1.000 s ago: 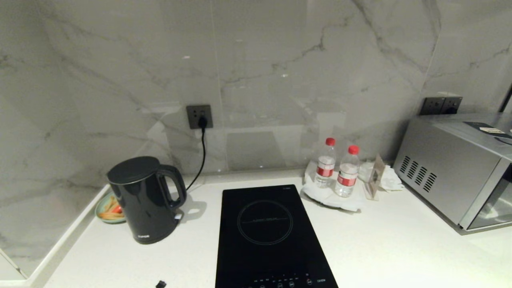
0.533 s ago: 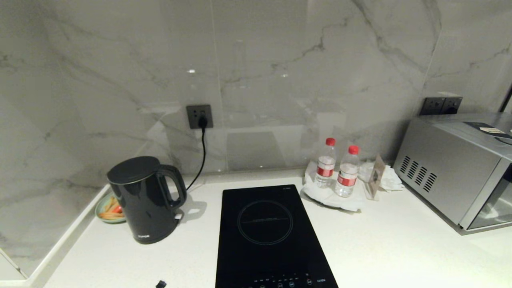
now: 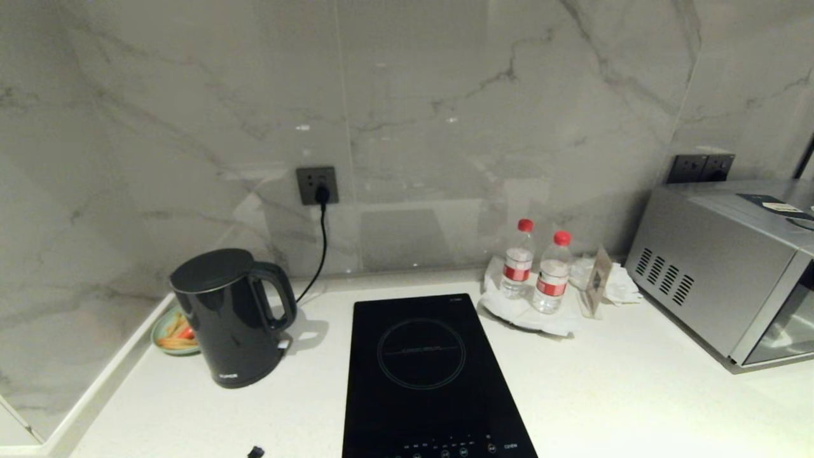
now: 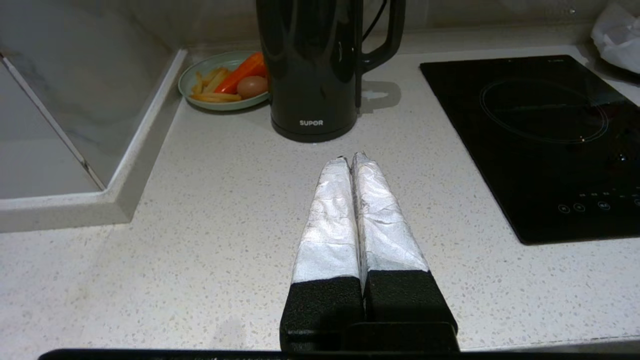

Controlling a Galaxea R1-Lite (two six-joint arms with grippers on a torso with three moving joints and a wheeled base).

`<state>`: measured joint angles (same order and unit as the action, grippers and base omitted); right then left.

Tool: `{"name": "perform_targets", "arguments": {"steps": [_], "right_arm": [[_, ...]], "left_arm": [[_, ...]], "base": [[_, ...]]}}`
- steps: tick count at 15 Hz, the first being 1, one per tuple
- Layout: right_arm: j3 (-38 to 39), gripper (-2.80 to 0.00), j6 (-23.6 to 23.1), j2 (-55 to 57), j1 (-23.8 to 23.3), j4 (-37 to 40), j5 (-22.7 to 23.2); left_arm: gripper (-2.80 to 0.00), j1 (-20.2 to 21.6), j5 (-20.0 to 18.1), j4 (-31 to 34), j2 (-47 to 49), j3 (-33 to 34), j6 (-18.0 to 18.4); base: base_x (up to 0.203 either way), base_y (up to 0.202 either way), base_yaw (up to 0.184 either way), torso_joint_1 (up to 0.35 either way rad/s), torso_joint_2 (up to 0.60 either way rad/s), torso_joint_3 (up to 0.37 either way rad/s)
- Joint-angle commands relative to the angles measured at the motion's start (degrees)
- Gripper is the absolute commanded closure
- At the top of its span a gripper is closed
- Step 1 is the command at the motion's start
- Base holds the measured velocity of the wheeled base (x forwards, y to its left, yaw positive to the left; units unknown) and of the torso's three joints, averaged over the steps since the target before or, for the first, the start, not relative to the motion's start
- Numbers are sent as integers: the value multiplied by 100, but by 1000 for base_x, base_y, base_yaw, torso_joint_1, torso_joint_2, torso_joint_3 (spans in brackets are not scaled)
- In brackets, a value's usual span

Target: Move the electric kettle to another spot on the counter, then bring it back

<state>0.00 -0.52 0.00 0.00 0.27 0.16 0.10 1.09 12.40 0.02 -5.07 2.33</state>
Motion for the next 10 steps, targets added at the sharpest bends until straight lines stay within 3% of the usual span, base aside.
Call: {"name": "perform_targets", "arguments": {"steps": [1,6,10], "right_arm": [[0,0,-1,0,0,0,2],[0,0,-1,0,0,0,2],[0,0,-1,0,0,0,2]], "left_arm": [[0,-1,-21,43,-2,15,83],[0,-1,-48,43,6,15,83],[0,-1,-48,43,6,15,83]], "base": [[0,0,0,0,0,0],[0,0,0,0,0,-15],[0,0,0,0,2,-158]]}}
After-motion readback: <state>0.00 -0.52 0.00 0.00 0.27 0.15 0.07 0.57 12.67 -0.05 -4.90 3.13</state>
